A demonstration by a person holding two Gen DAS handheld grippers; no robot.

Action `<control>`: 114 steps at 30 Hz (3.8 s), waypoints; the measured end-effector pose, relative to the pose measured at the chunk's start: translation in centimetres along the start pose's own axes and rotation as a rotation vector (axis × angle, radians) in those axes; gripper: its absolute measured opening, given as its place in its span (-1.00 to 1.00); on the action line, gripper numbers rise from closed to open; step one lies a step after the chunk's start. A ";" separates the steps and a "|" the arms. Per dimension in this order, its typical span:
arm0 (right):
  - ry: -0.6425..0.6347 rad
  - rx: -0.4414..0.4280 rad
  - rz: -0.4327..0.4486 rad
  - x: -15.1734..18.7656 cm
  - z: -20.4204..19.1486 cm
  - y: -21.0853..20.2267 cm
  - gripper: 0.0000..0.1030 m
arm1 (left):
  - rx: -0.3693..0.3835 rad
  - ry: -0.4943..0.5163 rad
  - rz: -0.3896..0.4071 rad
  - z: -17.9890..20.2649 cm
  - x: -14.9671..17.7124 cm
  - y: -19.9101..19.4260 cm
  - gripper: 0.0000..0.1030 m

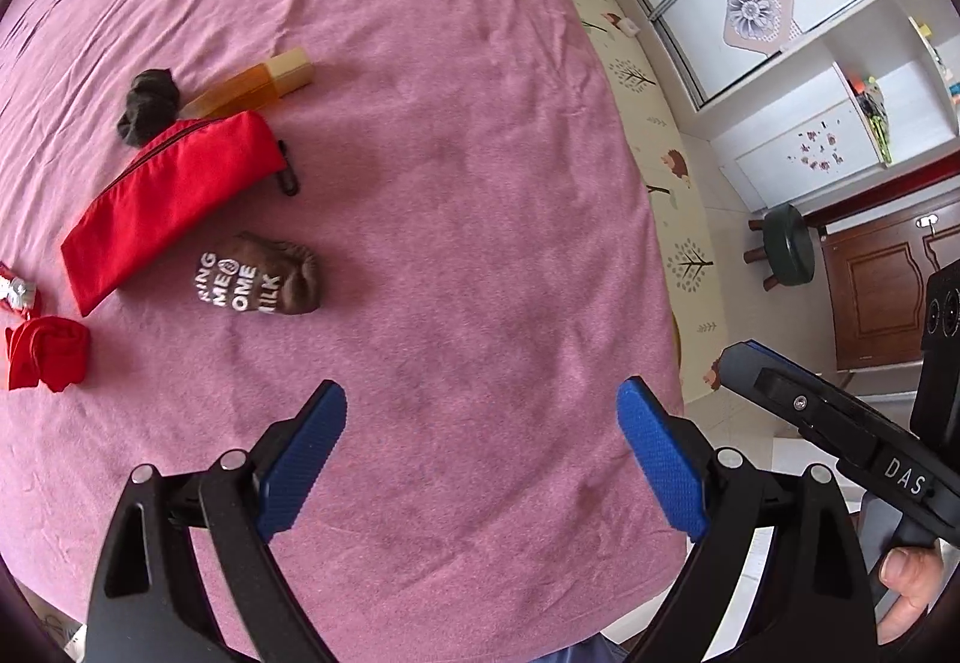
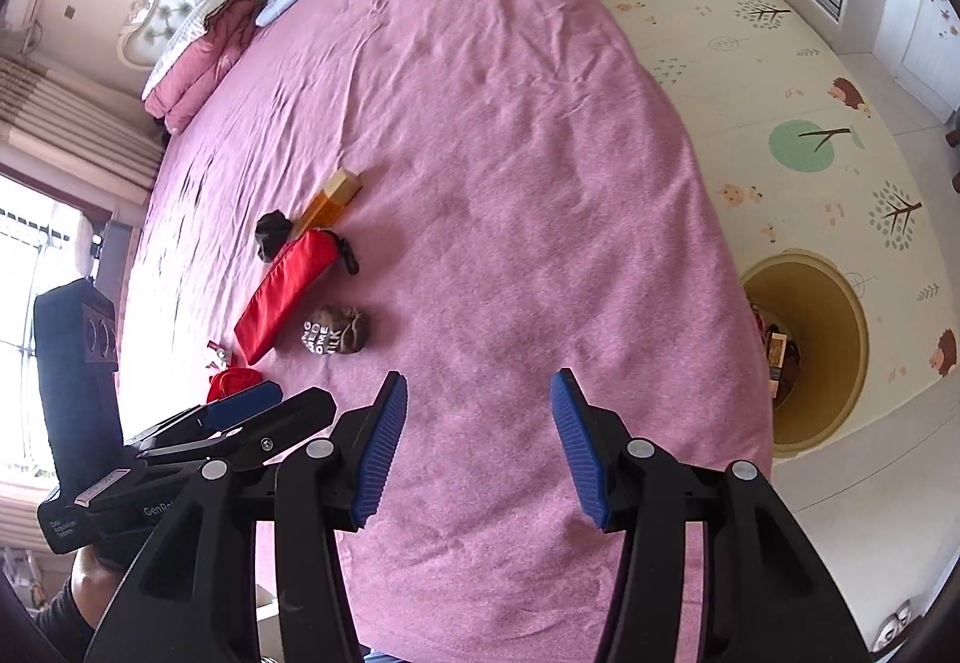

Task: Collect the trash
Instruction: 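Move both empty tools back over the items on the bed, then close the left tool on the red sock while the right tool grasps the brown sock, then carry both socks over the yellow bin and open both tools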

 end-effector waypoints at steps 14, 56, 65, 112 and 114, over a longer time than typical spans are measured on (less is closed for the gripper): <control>-0.172 -0.054 -0.079 -2.2 -12.1 7.7 0.20 | -0.083 -0.242 0.095 -15.2 -1.8 -4.2 0.82; -0.234 -0.005 -0.230 -3.5 -16.6 19.6 0.33 | -0.179 -0.648 0.075 -35.4 -8.2 1.8 -0.09; -0.255 0.080 -0.247 -3.9 -14.6 21.1 0.42 | -0.065 -0.552 0.064 -31.4 -6.8 1.1 -0.22; 0.071 0.014 0.044 2.7 2.5 -1.8 -0.81 | 0.127 0.150 -0.043 5.6 1.6 0.3 -0.25; 0.103 0.026 0.059 3.5 4.7 -3.0 -0.81 | 0.130 0.190 -0.058 7.9 2.6 1.0 -0.25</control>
Point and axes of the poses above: each gripper's, at about its wrist camera, not at the fingertips, and y roughly the way its jaws point, z to its right, x to its underside, the point moved 8 cm from there along y, roughly the way its jaws point, and after that the axes turned 14 degrees about -y, right-handed, at the moved point
